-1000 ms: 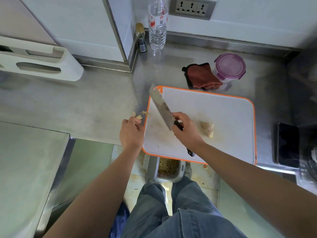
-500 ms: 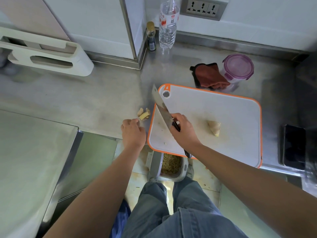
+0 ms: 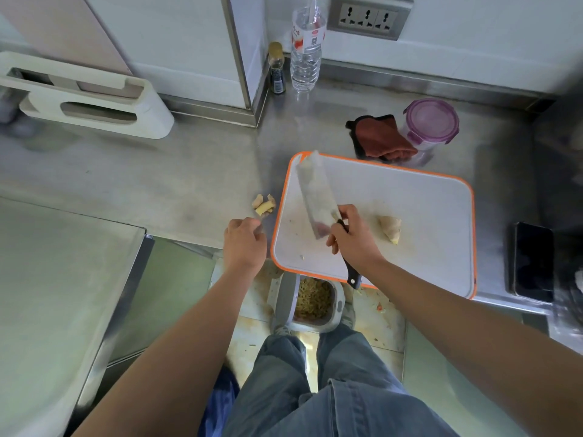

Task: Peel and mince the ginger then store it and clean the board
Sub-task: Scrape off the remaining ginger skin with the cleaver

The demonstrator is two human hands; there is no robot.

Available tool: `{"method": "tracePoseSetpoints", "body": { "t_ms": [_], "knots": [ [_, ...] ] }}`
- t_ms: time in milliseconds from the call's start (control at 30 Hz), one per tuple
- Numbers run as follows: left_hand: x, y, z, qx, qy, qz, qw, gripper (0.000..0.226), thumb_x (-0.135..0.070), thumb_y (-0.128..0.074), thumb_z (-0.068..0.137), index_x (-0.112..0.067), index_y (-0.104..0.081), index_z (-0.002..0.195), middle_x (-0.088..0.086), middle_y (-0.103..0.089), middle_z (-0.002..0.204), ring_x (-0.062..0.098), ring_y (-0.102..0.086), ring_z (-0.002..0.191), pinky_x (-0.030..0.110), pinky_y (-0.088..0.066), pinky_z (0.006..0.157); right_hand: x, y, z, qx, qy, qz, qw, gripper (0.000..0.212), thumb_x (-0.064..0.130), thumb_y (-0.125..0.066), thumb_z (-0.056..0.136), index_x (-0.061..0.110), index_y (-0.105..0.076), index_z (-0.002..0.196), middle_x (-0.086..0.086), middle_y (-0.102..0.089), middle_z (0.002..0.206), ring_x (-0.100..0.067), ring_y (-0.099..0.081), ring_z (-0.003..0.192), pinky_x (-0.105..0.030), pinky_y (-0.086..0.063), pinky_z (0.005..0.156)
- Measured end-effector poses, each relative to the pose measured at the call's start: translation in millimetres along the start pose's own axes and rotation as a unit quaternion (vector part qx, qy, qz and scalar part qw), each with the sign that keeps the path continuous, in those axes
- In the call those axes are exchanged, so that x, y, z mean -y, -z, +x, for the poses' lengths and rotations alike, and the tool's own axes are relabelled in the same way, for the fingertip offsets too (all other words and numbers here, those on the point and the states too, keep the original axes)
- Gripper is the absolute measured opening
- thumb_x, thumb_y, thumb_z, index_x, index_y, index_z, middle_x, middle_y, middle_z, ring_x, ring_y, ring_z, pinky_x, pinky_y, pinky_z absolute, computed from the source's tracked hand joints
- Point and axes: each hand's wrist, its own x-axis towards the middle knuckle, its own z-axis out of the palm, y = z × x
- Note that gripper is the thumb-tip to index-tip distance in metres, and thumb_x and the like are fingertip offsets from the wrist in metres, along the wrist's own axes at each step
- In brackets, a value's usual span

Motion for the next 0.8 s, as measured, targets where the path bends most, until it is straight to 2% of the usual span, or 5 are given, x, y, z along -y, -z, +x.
{"method": "tracePoseSetpoints", "body": {
  "t_ms": [133,300,433,500,800],
  "knots": [
    [2.6,-1.7,-9.8,0.007,0.0,0.005,1.0,0.022,-0.015,-0.052,0.093,-0.014,-0.065,0.111,0.012,-0.057,0.109,0.029,-0.054,0.103,0.035,-0.042,0.088,-10.3,7.9,-7.4,-0.026,-0.041,-0.001,0.999,0.016,0.004,-0.035,0.093,0.009,-0.035,0.108,-0.018,-0.059,0.075,-0.024,-0.06,0.055,-0.025,-0.048,0.048],
    [3.9,-6.9,-17.8,0.039,0.003,0.014,0.999,0.022,-0.019,-0.052,0.092,-0.016,-0.064,0.11,0.008,-0.063,0.108,0.026,-0.059,0.097,0.036,-0.046,0.084,-20.2,8.3,-18.1,0.016,-0.083,0.001,0.996,0.017,0.007,-0.039,0.096,0.009,-0.03,0.109,-0.012,-0.057,0.087,-0.02,-0.06,0.051,-0.025,-0.05,0.045],
    [2.7,-11.9,-21.1,0.075,0.026,0.001,0.997,0.025,-0.02,-0.05,0.093,-0.015,-0.062,0.114,0.009,-0.062,0.112,0.027,-0.061,0.097,0.034,-0.046,0.082,-26.1,2.7,-24.0,0.064,-0.155,0.011,0.986,0.02,0.003,-0.036,0.095,0.008,-0.028,0.113,-0.019,-0.054,0.103,-0.035,-0.067,0.071,-0.046,-0.058,0.072],
    [3.9,-13.2,-21.9,0.086,0.024,-0.011,0.996,0.027,-0.016,-0.046,0.092,-0.013,-0.064,0.112,0.01,-0.064,0.111,0.028,-0.061,0.096,0.03,-0.043,0.075,-31.4,2.0,-26.2,0.073,-0.167,-0.039,0.982,0.021,0.006,-0.039,0.095,0.011,-0.027,0.111,-0.023,-0.054,0.116,-0.032,-0.07,0.074,-0.043,-0.059,0.071],
    [21.0,-2.4,-20.1,0.08,0.066,-0.076,0.992,0.03,-0.012,-0.044,0.093,-0.015,-0.061,0.117,0.003,-0.067,0.115,0.026,-0.061,0.104,0.035,-0.049,0.086,-20.0,-29.3,-16.2,0.064,-0.12,-0.163,0.977,0.021,0.012,-0.045,0.094,0.009,-0.028,0.105,-0.006,-0.049,0.08,-0.017,-0.052,0.066,-0.03,-0.042,0.05]
  ]
}}
